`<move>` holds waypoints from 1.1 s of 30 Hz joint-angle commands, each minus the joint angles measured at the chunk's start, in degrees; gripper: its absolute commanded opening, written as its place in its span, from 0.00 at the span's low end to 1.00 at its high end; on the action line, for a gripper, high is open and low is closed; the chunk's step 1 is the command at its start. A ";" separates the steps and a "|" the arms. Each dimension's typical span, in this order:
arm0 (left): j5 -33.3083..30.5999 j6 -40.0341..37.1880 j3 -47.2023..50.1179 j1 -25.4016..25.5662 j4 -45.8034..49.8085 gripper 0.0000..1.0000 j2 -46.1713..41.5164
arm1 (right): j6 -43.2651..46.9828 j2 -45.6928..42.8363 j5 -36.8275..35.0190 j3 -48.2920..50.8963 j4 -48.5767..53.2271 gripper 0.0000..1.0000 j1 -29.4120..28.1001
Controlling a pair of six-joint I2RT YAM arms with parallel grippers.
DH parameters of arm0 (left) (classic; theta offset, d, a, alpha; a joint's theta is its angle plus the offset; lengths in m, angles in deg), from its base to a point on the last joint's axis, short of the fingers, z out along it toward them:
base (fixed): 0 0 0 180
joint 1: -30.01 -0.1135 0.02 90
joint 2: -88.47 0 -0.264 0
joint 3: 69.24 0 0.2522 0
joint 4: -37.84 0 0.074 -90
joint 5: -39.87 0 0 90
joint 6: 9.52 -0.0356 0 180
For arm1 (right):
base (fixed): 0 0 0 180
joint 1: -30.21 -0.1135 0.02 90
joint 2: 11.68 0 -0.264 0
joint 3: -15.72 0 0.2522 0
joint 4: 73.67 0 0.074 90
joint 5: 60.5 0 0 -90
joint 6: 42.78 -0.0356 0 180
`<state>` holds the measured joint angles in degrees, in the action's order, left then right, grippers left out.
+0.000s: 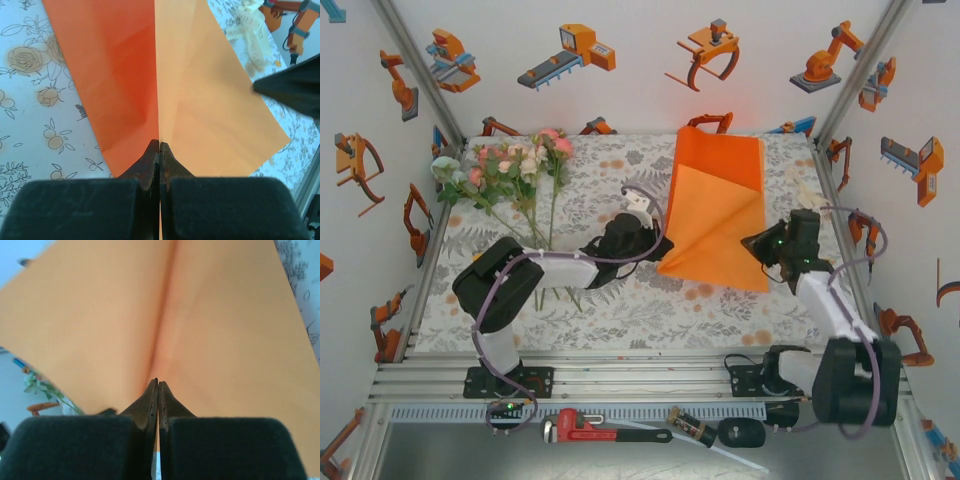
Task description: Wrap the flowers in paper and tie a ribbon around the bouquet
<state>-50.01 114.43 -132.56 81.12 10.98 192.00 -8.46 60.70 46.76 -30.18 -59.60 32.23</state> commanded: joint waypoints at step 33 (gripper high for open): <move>-16.75 1.85 12.13 -18.68 13.73 0.50 -15.70 | 4.33 -11.12 -14.55 -3.36 16.47 0.11 -19.75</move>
<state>-66.63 119.66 -118.49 62.36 22.43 177.49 -9.68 48.53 35.13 -31.03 -46.68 6.99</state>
